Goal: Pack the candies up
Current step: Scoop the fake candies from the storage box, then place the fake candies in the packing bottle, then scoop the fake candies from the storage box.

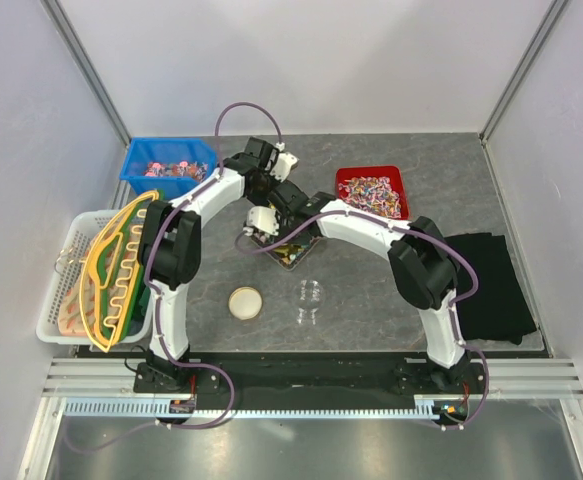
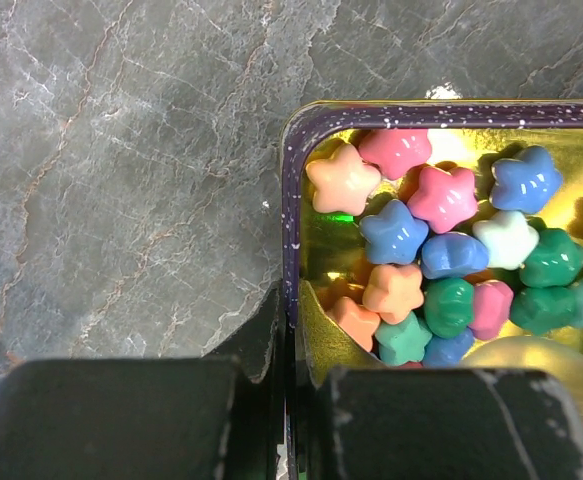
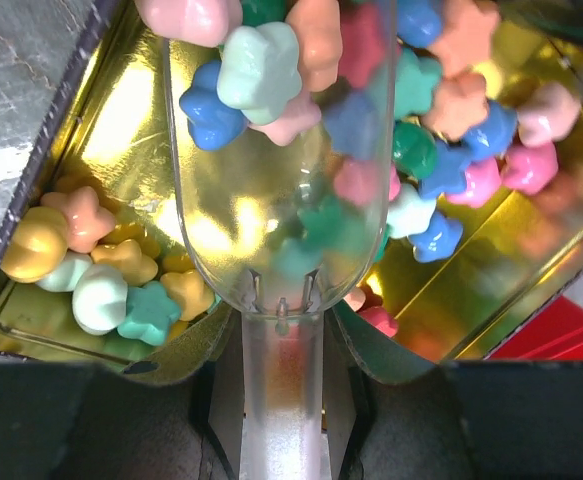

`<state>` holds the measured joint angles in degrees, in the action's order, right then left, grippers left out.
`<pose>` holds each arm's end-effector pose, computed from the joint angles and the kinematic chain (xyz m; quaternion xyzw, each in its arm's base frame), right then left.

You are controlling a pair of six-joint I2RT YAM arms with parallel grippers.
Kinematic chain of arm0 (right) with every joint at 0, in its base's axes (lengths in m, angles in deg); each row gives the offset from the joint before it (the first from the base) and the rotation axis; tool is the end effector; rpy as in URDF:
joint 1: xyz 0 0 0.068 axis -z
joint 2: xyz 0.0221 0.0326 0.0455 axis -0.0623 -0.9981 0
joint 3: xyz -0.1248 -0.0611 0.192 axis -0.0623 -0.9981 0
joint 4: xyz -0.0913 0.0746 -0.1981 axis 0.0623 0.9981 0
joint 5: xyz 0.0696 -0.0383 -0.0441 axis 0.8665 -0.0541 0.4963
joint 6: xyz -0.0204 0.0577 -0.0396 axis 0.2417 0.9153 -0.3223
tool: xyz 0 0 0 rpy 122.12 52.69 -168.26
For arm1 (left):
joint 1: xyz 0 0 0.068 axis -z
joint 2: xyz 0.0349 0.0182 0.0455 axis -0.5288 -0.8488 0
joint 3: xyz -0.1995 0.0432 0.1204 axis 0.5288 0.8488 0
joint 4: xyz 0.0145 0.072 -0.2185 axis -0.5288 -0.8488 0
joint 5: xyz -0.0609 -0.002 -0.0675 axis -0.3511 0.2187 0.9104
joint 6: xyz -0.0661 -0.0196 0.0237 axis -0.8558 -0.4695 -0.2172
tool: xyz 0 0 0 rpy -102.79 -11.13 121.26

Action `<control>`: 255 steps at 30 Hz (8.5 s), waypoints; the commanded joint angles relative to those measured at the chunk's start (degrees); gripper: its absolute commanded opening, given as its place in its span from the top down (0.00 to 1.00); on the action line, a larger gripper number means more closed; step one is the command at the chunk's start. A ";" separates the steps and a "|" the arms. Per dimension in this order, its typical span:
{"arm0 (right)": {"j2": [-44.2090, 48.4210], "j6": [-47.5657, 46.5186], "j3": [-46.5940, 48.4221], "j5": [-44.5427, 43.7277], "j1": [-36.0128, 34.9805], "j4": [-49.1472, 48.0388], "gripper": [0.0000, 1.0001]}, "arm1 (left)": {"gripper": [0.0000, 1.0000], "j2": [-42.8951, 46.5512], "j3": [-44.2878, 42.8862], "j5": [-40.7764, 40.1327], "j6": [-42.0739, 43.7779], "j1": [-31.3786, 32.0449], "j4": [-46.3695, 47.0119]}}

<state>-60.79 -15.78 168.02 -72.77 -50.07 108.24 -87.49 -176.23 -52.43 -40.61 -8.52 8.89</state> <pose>0.2863 0.2948 0.1620 -0.6642 0.7042 -0.0273 0.2495 0.3839 -0.1730 0.1664 0.3436 0.8964 -0.0651 0.2725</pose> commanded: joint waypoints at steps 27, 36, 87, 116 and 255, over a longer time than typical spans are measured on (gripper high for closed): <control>15.96 6.34 -13.02 16.23 7.48 -8.30 1.00 | 0.98 0.13 -1.70 3.60 -3.31 -3.18 1.61; 23.17 2.12 -19.70 21.69 8.27 -6.90 1.00 | 0.98 -1.63 -3.46 5.01 -3.83 -4.24 0.38; 37.42 0.01 -30.34 -20.92 -15.72 19.39 1.00 | 0.98 -0.67 -2.14 5.01 -4.89 -5.73 0.29; 34.60 -2.36 -28.76 -30.60 -22.14 18.51 1.00 | 0.98 0.04 -0.91 3.07 -4.98 -6.43 1.35; -9.78 -29.25 13.17 -23.47 -9.31 18.34 1.00 | 0.98 14.89 12.09 0.26 -2.78 -5.12 12.86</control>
<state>-68.72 -43.65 180.54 -95.65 -56.08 124.59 -76.25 -162.00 -55.34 -40.18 -13.49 13.46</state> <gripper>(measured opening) 0.373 0.044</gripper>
